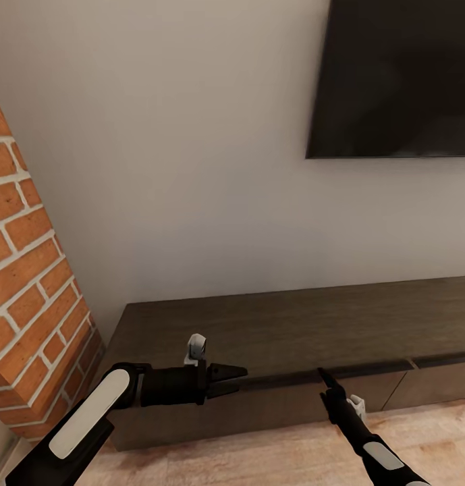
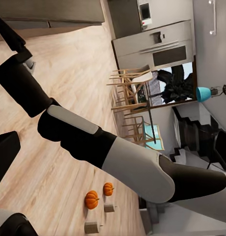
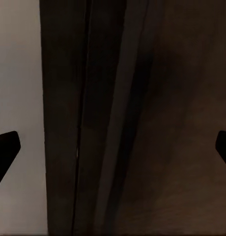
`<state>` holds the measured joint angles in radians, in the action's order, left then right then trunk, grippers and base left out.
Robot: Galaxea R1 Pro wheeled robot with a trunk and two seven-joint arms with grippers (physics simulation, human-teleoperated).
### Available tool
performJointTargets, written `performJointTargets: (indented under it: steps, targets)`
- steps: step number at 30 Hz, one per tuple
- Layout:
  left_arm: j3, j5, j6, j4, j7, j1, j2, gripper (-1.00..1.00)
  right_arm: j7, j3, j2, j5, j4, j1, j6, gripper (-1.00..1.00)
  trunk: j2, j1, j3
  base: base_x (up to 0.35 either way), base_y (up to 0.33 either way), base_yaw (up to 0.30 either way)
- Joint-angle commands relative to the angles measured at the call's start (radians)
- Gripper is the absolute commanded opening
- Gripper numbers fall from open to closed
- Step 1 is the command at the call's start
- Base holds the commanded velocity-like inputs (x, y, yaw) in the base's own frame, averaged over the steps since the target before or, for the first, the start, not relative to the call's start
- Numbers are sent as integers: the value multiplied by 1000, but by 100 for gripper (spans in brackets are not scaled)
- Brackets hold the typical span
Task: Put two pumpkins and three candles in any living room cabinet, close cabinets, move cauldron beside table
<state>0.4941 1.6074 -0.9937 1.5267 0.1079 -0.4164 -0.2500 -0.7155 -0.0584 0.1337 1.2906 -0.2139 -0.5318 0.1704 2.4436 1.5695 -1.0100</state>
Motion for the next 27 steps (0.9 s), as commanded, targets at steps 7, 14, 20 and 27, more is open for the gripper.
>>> performJointTargets:
  steps: [7,14,20,27]
  targets:
    - [1,-9,0,0,10,-1,0,100,-10,-6,0,3,1,-1,33,100,0,0,-1,0,0,0]
    - [0,-9,0,2,10,-1,0,100,-12,-6,0,3,1,-1,34,100,0,0,-1,0,0,0]
    - [0,-9,0,3,10,-1,0,100,-13,-6,0,1,-1,-1,34,100,28,15,-13,0,0,0]
    - [-2,-8,0,3,10,-1,0,100,-66,-6,0,1,-2,-1,37,100,56,30,-26,0,0,0]
